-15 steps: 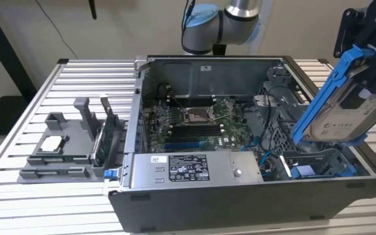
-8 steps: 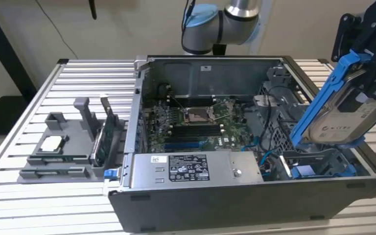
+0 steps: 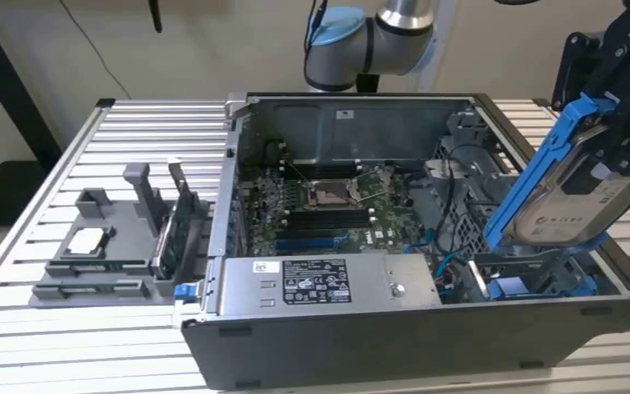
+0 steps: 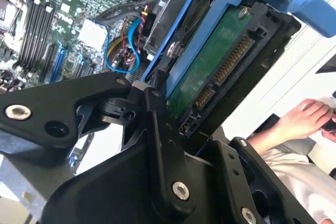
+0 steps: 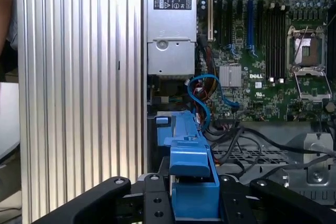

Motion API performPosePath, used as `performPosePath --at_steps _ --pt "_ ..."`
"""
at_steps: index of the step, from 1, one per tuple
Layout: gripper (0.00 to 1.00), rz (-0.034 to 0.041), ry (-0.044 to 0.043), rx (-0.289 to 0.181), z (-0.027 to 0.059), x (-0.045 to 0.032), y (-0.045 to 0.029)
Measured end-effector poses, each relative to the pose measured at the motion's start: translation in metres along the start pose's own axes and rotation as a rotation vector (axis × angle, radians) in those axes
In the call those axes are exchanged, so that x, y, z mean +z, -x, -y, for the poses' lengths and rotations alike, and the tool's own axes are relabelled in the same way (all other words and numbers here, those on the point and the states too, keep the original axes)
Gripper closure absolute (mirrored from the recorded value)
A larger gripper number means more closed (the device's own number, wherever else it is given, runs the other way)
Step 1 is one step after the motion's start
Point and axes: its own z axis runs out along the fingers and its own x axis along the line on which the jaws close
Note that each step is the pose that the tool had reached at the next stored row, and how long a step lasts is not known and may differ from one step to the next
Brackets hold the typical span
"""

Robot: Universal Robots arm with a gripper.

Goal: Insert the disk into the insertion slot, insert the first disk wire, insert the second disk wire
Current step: 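Insert the disk into the insertion slot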

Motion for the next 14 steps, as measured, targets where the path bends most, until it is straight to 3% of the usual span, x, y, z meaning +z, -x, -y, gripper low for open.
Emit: performPosePath --at_steps 14 --pt "0.67 0.0000 0.0000 0.000 0.0007 0.0061 0.0001"
